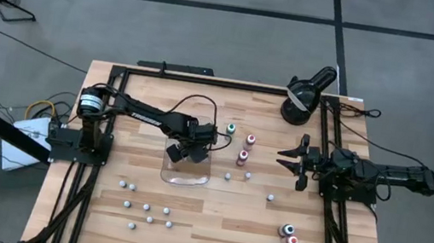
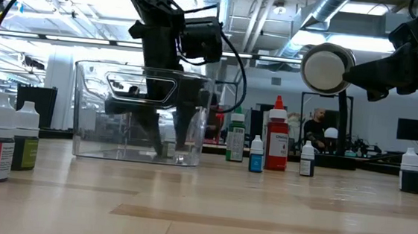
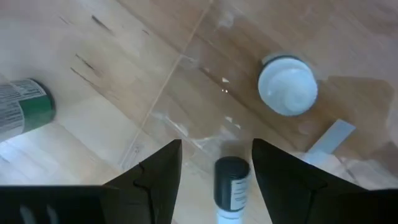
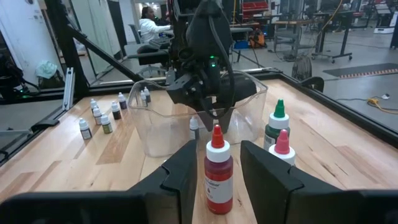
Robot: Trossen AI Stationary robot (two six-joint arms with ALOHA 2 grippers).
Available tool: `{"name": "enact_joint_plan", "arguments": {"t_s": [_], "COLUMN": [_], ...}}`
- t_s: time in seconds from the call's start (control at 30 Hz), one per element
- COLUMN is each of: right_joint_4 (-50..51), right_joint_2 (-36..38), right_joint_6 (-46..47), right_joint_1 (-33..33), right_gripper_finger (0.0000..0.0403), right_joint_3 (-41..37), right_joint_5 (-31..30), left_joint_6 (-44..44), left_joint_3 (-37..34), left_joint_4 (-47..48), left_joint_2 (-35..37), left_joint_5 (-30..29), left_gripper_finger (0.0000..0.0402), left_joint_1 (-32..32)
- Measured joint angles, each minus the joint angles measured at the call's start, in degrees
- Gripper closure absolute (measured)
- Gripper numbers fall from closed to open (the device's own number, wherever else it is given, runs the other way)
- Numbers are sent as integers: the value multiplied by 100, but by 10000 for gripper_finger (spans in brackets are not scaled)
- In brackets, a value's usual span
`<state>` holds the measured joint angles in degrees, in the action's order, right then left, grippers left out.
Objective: Pick & Place food coloring
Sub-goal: Adjust the small black food coloring bottle in the bin
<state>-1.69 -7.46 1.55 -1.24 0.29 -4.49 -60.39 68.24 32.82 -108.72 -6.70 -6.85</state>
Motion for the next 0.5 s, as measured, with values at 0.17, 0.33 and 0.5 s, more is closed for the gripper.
{"name": "enact_joint_plan", "arguments": {"t_s": [0.17,0.33,0.5], "right_joint_4": [0,0,0], "right_joint_2": [-2,-2,-1], "right_joint_6": [0,-1,-1], "right_joint_1": [1,1,0], "right_gripper_finger": [290,290,290], "right_joint_3": [0,-1,-1], "right_joint_5": [0,0,0], "left_joint_6": [267,703,1536], "left_joint_3": [-10,-12,-17], "left_joint_4": [0,23,89], "left_joint_2": [1,1,-1], "left_joint_5": [-4,8,22], "left_gripper_finger": [212,235,296], "left_joint_1": [0,-24,-24]}}
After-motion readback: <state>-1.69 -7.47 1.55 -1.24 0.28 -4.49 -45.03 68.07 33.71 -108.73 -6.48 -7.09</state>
